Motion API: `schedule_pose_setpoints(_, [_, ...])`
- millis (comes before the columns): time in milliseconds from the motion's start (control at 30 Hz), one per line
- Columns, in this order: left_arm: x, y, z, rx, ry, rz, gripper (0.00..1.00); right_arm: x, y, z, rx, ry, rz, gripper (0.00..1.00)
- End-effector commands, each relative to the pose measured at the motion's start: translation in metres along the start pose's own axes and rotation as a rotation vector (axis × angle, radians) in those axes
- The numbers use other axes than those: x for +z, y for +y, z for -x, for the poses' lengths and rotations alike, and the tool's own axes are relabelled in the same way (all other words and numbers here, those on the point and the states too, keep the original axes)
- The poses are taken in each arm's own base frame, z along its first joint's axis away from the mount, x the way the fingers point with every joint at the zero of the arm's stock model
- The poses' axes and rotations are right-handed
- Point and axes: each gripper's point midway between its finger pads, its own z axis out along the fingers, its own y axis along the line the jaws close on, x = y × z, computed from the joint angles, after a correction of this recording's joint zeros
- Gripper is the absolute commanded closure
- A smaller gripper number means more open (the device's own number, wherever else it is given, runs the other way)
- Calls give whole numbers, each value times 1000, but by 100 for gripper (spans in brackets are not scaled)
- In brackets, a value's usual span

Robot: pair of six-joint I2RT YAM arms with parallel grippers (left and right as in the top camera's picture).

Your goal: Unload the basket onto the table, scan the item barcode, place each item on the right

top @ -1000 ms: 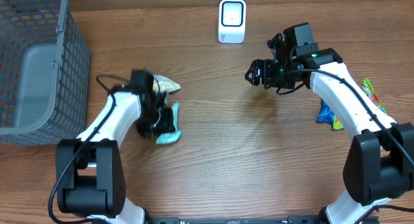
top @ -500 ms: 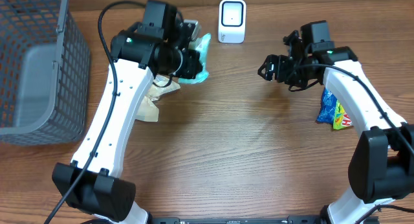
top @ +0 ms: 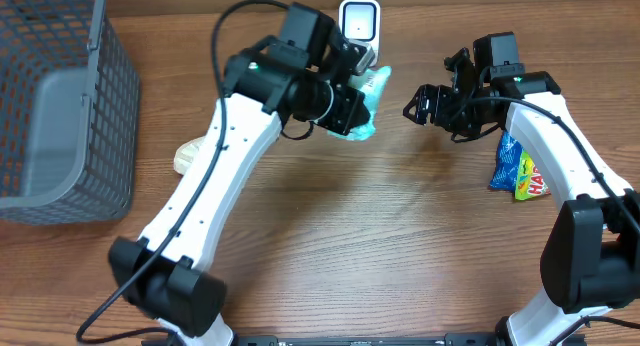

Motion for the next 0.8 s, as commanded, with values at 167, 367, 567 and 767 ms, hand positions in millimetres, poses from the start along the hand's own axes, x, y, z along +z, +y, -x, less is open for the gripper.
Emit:
schedule_pose_setpoints(167, [7, 31, -1, -5, 25, 118, 96, -14, 11, 7, -30, -35, 20, 12])
schedule_pose_setpoints(367, [58, 53, -31, -73, 165, 115, 96, -14, 11, 7, -30, -34, 19, 12])
schedule_pose_setpoints(567, [126, 65, -56, -141, 295, 9, 96, -14, 10, 6, -28, -27, 17, 12])
schedule_pose_setpoints(767, [171, 71, -87, -223, 413, -71, 93, -14, 9, 3, -41, -16, 14, 11])
